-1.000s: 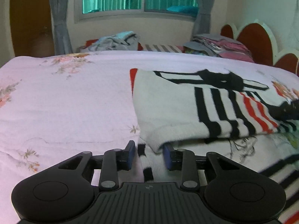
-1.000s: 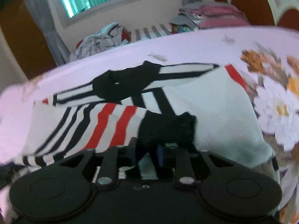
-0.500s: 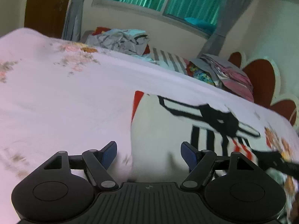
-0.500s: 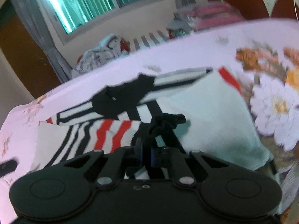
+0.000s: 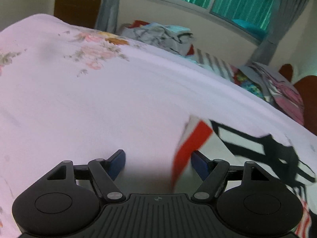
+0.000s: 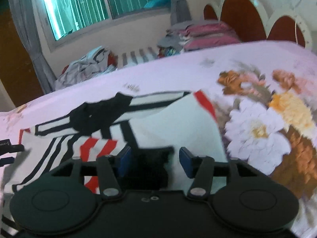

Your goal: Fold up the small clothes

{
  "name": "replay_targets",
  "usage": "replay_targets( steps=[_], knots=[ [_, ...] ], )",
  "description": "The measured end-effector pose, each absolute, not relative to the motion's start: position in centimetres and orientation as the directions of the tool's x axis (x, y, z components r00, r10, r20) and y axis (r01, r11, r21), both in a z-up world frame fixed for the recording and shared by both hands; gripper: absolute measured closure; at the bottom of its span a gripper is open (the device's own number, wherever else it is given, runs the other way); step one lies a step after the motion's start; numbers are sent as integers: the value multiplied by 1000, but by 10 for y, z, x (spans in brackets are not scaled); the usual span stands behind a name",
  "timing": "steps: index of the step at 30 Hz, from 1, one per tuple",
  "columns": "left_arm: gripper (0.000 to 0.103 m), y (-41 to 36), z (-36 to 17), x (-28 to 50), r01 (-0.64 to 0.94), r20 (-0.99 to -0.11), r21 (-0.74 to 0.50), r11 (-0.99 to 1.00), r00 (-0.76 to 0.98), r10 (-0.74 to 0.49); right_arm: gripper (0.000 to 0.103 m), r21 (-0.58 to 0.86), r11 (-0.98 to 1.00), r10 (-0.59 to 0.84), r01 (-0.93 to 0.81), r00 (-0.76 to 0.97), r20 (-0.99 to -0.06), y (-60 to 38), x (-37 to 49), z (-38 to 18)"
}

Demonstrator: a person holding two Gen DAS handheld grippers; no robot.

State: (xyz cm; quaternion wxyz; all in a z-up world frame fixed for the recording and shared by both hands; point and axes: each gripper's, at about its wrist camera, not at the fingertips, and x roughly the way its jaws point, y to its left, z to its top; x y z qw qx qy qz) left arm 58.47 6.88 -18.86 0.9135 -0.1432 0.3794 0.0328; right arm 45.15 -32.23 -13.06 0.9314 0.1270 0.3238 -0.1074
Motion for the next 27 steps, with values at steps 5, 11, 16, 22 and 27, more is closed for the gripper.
replay_targets(
  steps=[5,11,16,22,27],
  knots=[
    [29,69,-189,598,-174,-700,-205,963,714,-20,53,122,963,-124,240,799,-589,-309,457,-122],
    [29,54,-176,598,-95,-669,-187,978,741,-56,54,97,980,-79,174,785,-614,-293,475,-128],
    [28,56,-189,613,-132,-706,-156,979,708,-17,56,30,988,-93,153,730,-677,-289,489,-149],
    [29,53,-168,585,-99,-676,-174,980,736,-46,61,41,982,-105,183,719,-687,-303,480,-148],
    [29,33,-142,530,44,-621,-182,982,769,-150,60,118,986,-13,122,749,-662,-290,463,-130]
  ],
)
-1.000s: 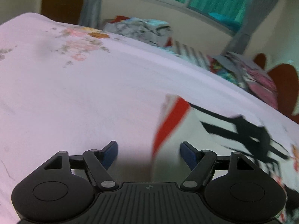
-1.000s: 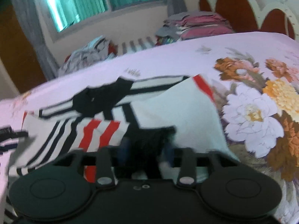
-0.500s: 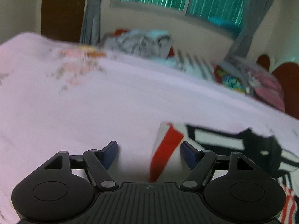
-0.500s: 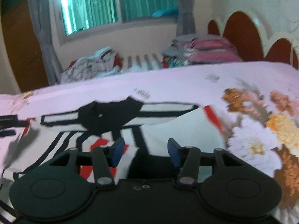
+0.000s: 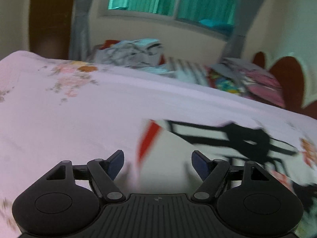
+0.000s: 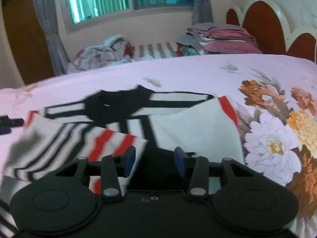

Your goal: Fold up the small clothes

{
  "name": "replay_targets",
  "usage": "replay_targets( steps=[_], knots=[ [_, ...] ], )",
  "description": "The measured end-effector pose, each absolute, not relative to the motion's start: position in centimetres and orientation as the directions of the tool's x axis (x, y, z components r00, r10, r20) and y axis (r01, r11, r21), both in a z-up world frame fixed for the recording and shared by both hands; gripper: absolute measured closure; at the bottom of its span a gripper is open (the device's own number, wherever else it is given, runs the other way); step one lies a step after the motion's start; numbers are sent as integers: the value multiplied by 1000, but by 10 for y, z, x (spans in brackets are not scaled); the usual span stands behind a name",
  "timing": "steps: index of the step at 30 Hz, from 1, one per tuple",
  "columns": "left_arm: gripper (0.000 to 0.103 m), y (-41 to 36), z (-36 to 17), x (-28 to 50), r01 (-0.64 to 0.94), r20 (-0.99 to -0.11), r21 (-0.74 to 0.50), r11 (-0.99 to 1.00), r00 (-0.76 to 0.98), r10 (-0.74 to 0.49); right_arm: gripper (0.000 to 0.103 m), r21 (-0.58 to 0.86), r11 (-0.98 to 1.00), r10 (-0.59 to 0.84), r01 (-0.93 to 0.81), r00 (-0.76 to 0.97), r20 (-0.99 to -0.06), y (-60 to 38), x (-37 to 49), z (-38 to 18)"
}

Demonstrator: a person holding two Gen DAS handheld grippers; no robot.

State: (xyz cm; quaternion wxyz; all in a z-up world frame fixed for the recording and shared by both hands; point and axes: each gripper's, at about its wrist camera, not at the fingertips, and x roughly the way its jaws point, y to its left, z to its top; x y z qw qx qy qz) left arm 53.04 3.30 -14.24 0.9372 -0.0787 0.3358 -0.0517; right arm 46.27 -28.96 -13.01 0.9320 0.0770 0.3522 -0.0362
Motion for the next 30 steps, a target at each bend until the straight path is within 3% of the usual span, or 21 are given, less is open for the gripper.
replay_targets(
  steps=[5,12,14,20,30],
  knots=[
    [28,3,-148,482,136,-638,-226,965,728,-252,60,129,991,64,36,721,-690,-258,460,-138],
    [29,0,-173,463,160,-678,-144,976,703,-216,62,69,996,8,64,677,-736,-271,455,-153],
    [29,1,-167,463,127,-684,-172,977,698,-212,61,62,995,-5,74,675,-737,-272,451,-147],
    [28,-16,-147,430,179,-663,-185,966,703,-258,59,121,993,77,15,692,-718,-266,421,-132],
    [28,-50,-169,383,247,-729,-174,953,618,-293,60,96,989,147,-114,625,-766,-236,388,-150]
  ],
)
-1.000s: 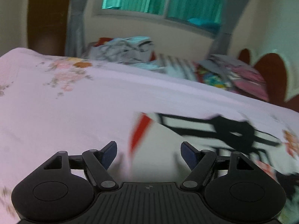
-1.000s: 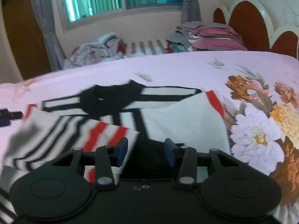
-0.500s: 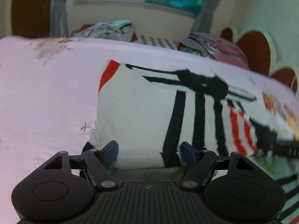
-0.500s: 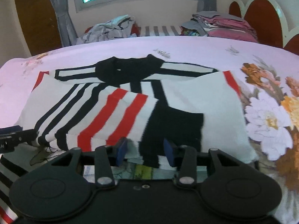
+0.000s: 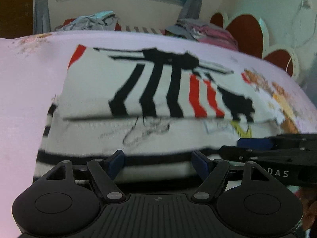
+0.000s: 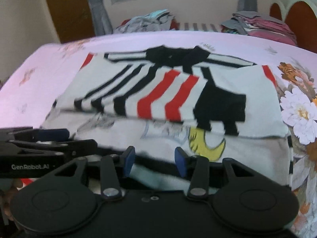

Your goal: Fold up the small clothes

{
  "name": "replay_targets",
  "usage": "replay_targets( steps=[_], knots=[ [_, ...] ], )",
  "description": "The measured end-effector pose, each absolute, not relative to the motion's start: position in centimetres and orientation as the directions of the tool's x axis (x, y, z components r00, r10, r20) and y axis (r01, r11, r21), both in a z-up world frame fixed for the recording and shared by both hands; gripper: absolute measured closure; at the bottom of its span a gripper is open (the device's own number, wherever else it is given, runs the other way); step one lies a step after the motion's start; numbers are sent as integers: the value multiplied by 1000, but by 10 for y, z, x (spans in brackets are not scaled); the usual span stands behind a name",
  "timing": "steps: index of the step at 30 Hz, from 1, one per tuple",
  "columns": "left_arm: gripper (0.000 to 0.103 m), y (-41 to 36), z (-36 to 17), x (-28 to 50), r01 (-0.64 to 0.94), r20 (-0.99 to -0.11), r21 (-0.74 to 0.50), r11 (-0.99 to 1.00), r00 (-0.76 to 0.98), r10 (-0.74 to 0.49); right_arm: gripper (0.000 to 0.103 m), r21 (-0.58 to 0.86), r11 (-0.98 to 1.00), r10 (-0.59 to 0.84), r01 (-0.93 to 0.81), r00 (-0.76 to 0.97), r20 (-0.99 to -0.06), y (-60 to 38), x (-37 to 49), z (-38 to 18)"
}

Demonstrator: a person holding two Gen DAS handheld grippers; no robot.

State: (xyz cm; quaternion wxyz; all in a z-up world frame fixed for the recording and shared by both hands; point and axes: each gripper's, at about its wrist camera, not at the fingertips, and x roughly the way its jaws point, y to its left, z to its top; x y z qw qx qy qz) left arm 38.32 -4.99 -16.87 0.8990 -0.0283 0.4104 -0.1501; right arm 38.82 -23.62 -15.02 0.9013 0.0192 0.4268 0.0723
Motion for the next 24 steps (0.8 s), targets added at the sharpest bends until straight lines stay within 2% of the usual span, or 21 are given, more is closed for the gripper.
replay_targets(
  steps=[6,13,17,24],
  knots=[
    [28,-47,-176,369,246,-740,-102,964,629,-239,60,7,995,71,-104,621,-780,-249,377,-159],
    [28,-39,-174,362,188,-751,-92,978,631,-192,59,-2,999,27,-45,628,-778,-286,358,-160],
    [28,-47,-167,357,166,-750,-112,980,632,-193,59,52,997,71,-49,634,-770,-287,348,-151],
    [28,-76,-156,342,205,-734,-112,972,642,-220,57,113,982,183,-149,643,-743,-261,338,-137]
  ],
)
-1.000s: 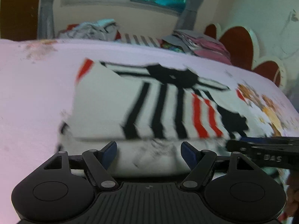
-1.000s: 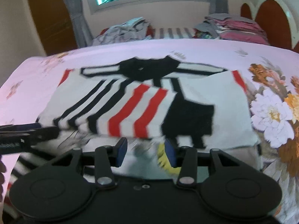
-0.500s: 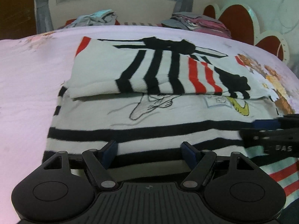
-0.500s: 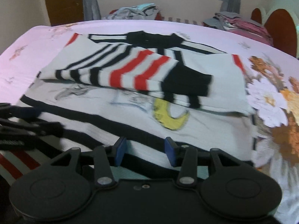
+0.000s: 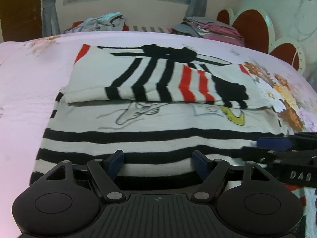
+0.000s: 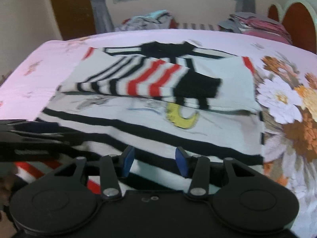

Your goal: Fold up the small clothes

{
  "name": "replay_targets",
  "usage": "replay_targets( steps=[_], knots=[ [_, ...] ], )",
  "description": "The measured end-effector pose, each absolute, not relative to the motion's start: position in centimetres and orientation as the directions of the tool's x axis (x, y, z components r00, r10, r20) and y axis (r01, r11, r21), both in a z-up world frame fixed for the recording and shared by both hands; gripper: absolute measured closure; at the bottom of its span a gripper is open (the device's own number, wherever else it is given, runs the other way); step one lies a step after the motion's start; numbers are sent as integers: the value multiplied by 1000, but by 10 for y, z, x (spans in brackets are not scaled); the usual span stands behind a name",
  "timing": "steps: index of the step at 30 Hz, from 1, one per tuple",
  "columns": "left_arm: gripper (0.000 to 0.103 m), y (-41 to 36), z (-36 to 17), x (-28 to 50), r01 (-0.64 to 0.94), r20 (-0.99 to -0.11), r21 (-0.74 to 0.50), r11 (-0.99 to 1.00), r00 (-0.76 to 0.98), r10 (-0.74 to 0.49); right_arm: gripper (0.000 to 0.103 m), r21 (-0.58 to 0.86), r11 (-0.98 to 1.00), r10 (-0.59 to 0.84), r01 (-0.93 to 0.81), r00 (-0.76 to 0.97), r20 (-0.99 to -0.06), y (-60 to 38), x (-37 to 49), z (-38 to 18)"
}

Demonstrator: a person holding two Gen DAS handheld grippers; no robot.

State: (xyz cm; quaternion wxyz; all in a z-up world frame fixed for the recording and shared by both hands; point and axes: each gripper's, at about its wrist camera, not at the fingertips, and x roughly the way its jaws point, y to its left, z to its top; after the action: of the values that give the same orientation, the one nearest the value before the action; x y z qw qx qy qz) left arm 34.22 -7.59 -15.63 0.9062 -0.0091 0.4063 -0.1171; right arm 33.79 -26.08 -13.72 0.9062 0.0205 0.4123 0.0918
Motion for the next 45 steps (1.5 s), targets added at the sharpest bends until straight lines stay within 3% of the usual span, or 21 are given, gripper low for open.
replay_targets(
  steps=[8,14,22,28,35,45],
  knots=[
    [28,-80,-167,328,205,-765,-53,977,621,-172,57,123,969,230,-214,600,-766,-245,328,-147],
    [28,-70,-172,313,240,-770,4,971,620,-150,55,-7,969,148,-245,608,-780,-243,312,-159],
    [28,-31,-170,291,241,-775,-18,970,610,-166,53,-21,993,55,-114,624,-779,-266,287,-155],
    [28,-30,-156,266,288,-751,-66,955,616,-238,53,113,988,157,-109,624,-766,-242,260,-141],
    [28,-14,-171,241,310,-767,-47,950,598,-233,53,4,999,32,-48,604,-796,-232,234,-155],
    [28,16,-158,227,269,-757,-97,958,606,-246,49,-23,992,-97,128,611,-785,-258,195,-145]
  ],
)
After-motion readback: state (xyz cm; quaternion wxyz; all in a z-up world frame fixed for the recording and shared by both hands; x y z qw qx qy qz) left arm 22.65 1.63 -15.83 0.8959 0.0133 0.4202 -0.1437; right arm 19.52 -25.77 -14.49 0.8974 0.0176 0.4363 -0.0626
